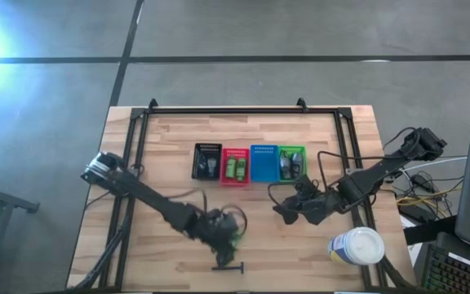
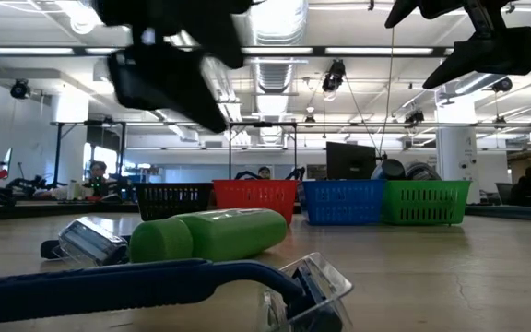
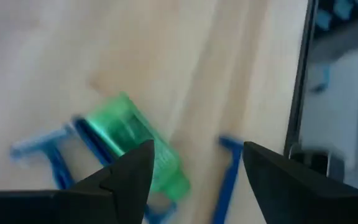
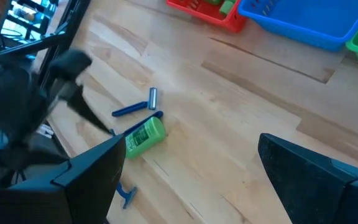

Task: Pick & Place Travel size toiletries
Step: Put the green shampoo into the red basket

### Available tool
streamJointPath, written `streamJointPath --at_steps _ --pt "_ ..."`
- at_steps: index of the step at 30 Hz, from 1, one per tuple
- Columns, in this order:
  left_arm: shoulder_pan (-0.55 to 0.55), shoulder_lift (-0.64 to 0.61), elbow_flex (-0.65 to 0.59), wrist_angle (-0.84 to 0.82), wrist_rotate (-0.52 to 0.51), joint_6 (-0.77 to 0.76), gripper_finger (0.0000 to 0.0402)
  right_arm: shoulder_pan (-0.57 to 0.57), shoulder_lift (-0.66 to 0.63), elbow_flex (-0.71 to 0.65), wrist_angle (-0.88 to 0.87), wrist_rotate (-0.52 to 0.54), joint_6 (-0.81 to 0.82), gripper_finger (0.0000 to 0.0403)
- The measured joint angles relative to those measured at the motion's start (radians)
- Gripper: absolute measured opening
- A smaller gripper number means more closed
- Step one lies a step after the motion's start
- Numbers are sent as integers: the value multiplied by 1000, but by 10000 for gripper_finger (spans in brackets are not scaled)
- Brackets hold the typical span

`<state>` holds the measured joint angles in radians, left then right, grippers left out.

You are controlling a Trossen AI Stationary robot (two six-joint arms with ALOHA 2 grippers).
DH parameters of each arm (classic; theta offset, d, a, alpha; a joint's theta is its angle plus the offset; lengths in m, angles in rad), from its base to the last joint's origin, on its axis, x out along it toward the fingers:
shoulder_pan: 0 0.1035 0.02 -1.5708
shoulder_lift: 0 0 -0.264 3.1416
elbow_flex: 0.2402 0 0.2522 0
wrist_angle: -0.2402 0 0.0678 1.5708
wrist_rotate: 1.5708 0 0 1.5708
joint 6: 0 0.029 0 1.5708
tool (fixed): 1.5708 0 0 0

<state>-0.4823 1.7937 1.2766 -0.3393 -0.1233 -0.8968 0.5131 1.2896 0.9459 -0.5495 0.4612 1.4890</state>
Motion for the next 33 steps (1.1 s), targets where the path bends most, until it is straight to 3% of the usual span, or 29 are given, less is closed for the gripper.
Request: streamJointPath --at_steps 7,15,26,33 --pt "-51 171 196 -322 -190 -35 249 7 1 -2 1 -14 -1 363" --pt "-69 324 427 -422 -275 -25 249 8 2 -2 -2 -15 0 363" --pt "-78 382 454 -517 -315 -138 249 8 2 -9 -7 8 40 363" --pt "-78 381 453 -566 -252 -267 249 8 2 -13 -23 9 123 363"
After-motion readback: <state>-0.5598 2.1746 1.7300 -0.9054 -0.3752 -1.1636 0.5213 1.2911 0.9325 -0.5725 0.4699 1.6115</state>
